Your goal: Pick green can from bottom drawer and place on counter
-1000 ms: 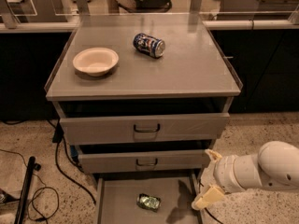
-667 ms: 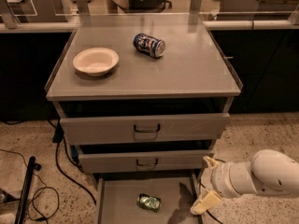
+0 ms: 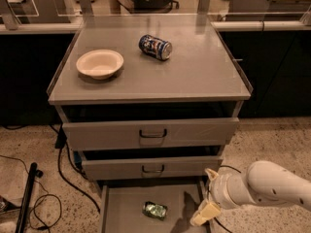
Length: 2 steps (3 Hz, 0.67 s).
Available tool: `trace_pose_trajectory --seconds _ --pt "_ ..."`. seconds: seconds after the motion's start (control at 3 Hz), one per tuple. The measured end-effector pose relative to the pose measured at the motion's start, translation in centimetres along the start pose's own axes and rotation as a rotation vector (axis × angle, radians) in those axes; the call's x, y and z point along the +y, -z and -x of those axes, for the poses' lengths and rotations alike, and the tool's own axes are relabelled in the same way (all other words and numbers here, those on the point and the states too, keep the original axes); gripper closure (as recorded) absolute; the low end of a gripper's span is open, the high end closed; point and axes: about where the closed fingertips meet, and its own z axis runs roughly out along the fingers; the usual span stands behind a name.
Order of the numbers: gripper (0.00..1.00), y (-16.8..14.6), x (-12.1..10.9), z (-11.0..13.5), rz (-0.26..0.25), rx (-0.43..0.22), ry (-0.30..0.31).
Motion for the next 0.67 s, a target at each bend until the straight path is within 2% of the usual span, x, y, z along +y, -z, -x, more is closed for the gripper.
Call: trace_pose_trajectory --seconds 0.33,0.67 --pt "0.0 -4.3 -0.1 -2.0 0.01 0.014 -0.041" --pt "0.0 -7.9 -0.5 -4.1 0.016 -0.02 -0.088"
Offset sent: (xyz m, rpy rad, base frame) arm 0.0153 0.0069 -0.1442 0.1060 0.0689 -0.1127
